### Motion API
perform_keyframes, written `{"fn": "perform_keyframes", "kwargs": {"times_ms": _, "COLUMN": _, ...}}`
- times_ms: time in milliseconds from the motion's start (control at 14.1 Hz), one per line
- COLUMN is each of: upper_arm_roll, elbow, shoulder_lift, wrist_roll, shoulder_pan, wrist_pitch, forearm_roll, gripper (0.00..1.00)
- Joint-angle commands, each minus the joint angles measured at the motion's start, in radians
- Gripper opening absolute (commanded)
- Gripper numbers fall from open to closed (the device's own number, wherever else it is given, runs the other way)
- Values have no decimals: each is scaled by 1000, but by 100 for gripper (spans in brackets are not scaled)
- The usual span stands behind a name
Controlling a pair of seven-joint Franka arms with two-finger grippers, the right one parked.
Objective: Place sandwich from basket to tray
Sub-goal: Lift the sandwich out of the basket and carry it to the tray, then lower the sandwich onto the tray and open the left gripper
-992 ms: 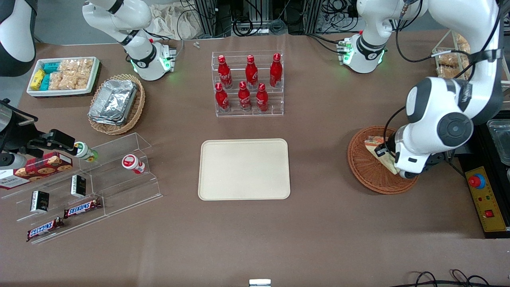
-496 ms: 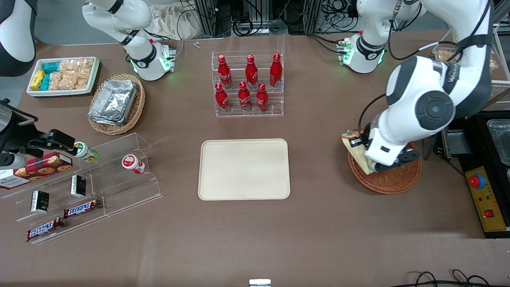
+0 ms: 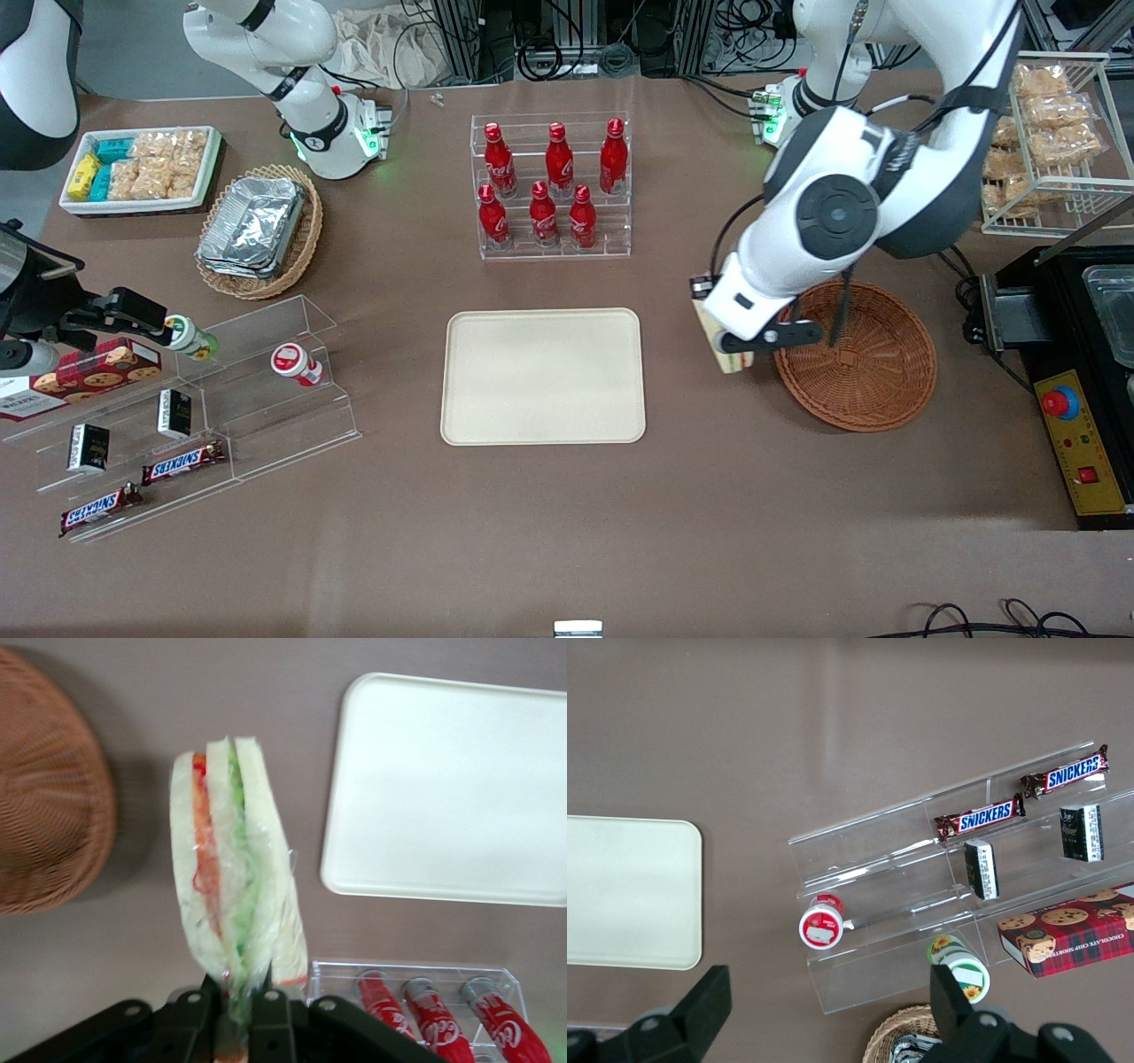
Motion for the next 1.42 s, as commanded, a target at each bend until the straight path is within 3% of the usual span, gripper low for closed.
{"fn": "perform_keyframes", "kwargs": {"times_ms": 0, "upper_arm_roll": -9, "elbow": 47, "shoulder_lift": 104, "wrist_roll": 5, "shoulder_pan": -49, "wrist_pitch": 75, "forearm_roll": 18, "gripper": 0}}
{"fn": "perform_keyframes", "kwargs": {"times_ms": 283, "upper_arm_roll": -9, "elbow": 62, "shoulder_lift": 216, "wrist_roll": 2, "shoulder_pan": -144, "wrist_pitch": 196, "forearm_roll": 115, "gripper": 0}}
{"fn": "perform_keyframes", "kwargs": {"times_ms": 567, "upper_arm_roll": -9, "elbow": 62, "shoulder_lift": 291, "wrist_roll": 17, "shoulder_pan": -165, "wrist_pitch": 300, "forearm_roll": 123, "gripper": 0}}
{"fn": "perform_keyframes", "kwargs": {"times_ms": 780, "upper_arm_roll": -8, "elbow": 59, "shoulder_lift": 336, "wrist_roll": 3, "shoulder_pan": -193, "wrist_pitch": 346, "forearm_roll": 234, "gripper": 0}}
{"fn": "perform_keyframes", "kwargs": {"times_ms": 1346, "upper_arm_roll": -6, "elbow": 55, "shoulder_lift": 400, "wrist_roll": 20, "shoulder_pan": -195, "wrist_pitch": 394, "forearm_roll": 248, "gripper": 0}}
